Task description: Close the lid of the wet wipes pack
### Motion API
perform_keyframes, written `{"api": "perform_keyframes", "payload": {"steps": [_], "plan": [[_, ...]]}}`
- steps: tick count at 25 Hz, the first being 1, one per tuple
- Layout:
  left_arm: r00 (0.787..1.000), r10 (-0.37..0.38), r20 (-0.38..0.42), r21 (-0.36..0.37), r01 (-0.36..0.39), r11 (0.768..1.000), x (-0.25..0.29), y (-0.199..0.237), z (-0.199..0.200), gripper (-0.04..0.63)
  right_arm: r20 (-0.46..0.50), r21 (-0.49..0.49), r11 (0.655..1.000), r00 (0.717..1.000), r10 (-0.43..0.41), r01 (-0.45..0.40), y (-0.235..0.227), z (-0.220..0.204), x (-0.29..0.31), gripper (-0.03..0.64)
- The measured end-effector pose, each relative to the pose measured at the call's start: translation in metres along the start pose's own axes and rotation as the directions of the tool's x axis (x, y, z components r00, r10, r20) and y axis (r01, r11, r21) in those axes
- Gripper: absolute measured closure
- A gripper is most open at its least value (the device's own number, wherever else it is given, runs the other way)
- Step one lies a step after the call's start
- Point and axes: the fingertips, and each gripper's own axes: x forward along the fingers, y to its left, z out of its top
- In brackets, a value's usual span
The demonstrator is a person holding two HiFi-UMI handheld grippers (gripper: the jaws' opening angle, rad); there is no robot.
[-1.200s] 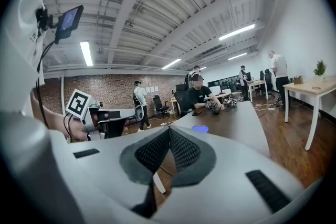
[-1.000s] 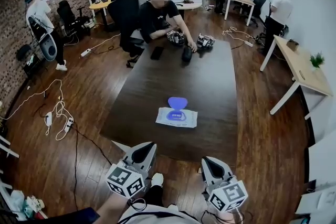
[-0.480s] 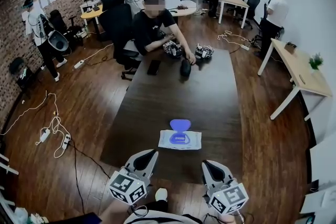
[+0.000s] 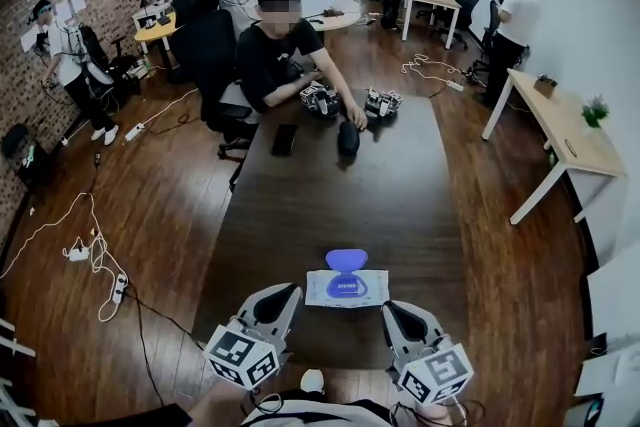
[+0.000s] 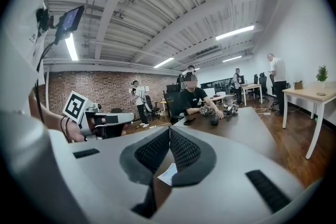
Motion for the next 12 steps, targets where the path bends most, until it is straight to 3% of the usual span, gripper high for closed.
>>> {"api": "perform_keyframes", "payload": {"steps": [12], "plan": [[0.999,-0.045,-0.005,-0.017,0.045,0.999,0.029,0.034,0.005,0.594,-0.031,-0.001,0.999,0.999,-0.033,0.033,-0.01,0.002,0.039,0.612]]}}
